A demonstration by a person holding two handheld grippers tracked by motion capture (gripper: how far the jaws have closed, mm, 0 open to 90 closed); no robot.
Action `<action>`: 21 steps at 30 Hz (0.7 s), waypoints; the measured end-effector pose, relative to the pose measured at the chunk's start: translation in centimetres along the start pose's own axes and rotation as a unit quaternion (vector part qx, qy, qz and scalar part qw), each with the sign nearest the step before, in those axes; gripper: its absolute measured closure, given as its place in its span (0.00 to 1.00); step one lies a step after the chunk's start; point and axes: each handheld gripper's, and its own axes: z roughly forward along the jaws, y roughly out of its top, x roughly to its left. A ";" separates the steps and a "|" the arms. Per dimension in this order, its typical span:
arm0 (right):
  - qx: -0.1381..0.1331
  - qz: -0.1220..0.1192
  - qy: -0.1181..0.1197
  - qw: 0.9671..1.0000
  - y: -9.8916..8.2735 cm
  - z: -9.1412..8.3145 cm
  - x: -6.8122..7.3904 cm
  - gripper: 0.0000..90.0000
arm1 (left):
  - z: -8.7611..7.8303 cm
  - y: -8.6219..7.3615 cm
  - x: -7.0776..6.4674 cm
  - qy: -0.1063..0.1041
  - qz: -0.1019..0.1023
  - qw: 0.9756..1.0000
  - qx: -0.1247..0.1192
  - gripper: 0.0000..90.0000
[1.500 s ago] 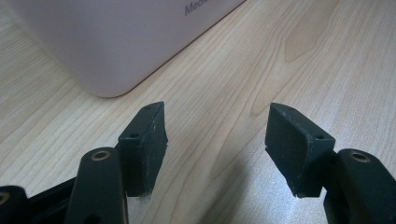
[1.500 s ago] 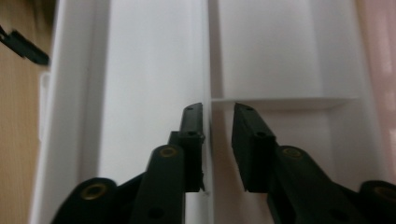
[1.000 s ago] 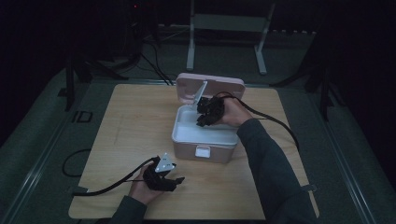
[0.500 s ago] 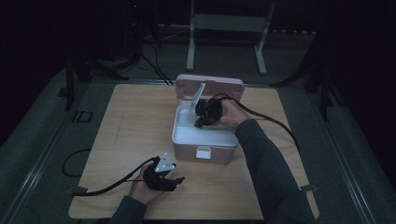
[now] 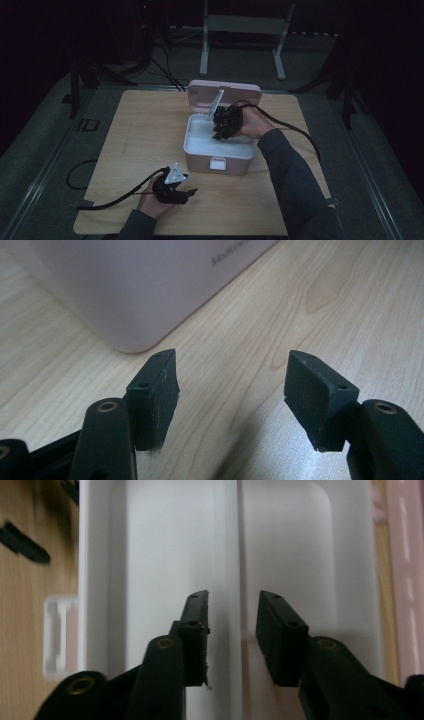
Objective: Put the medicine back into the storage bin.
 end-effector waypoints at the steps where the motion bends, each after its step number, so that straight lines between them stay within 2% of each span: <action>1: 0.005 0.000 -0.003 1.000 -0.4 -0.3 0.2 0.69 | -0.2 0.1 0.0 0.000 -0.001 1.000 -0.003 0.42; 4: 0.022 0.002 -0.014 1.000 -2.0 -1.0 0.7 0.64 | -0.8 0.4 0.3 0.002 -0.002 1.000 -0.014 0.42; 10: 0.035 0.037 -0.044 0.998 -5.5 -2.6 1.2 0.59 | -3.0 1.6 1.7 0.005 -0.008 0.999 -0.046 0.42; 12: 0.031 0.049 -0.043 0.997 -6.4 -2.9 1.3 0.58 | -3.9 2.1 2.5 0.010 -0.014 0.998 -0.061 0.42; 16: 0.025 0.086 -0.057 0.994 -8.2 -2.9 1.2 0.54 | -5.3 3.2 3.8 0.020 -0.017 0.997 -0.076 0.42; 18: 0.002 0.098 -0.053 0.994 -9.0 -2.8 1.2 0.54 | -6.0 3.8 4.6 0.023 -0.017 0.996 -0.086 0.42; 21: -0.011 0.100 -0.058 0.993 -9.3 -2.8 1.4 0.53 | -6.5 4.4 5.6 0.028 -0.022 0.995 -0.092 0.42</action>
